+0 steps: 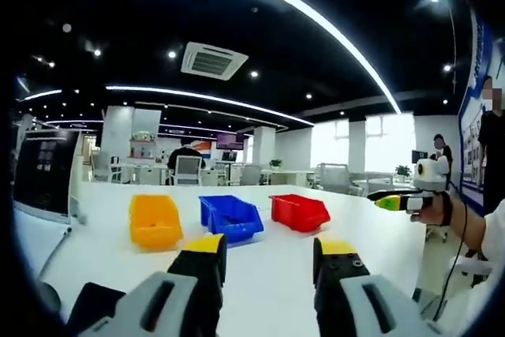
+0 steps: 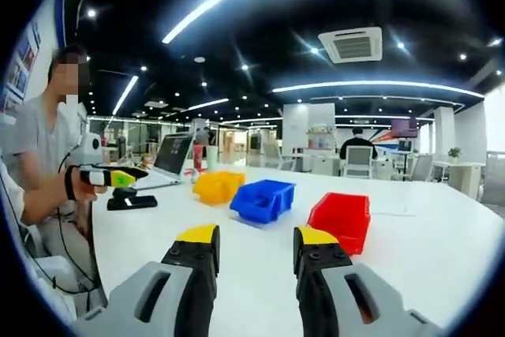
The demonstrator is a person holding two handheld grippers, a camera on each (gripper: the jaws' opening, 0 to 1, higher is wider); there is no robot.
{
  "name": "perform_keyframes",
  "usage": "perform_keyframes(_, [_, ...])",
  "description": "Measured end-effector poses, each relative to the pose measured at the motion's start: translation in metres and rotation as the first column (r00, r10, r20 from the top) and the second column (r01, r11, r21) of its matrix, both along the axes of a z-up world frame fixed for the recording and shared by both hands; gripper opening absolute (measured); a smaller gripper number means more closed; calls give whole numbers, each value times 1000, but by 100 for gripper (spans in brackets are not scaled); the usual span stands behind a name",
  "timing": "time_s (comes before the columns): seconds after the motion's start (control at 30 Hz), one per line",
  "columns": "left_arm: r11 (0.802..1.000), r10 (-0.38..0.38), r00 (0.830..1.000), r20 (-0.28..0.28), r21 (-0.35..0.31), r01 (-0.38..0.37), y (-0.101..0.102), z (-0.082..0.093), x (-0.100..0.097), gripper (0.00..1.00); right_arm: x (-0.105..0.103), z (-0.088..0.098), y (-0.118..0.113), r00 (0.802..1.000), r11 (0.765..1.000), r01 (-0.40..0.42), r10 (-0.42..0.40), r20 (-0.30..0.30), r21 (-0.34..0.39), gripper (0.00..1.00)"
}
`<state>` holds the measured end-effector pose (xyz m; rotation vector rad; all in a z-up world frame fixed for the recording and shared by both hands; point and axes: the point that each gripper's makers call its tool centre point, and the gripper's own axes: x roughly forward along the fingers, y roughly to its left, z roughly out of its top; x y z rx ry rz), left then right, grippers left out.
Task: Take apart the toy blocks one by one and place each separated block into its matching bin, sorting the blocks by their type until all the connected pieces are disassembled and separated into the correct bins
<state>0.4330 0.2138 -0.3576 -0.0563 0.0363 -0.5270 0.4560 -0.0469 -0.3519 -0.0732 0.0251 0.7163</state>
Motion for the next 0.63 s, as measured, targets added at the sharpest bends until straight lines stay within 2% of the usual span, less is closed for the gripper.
perform_keyframes(0.2, [1000, -4, 1000, -10, 3, 4, 0, -3, 0, 44, -2, 1, -4, 1000, 1000, 13, -13, -8, 7, 38])
perform_keyframes(0.63, [1000, -13, 1000, -1, 16, 13, -2, 0, -5, 43, -3, 6, -1, 1000, 1000, 3, -3, 19, 9, 33])
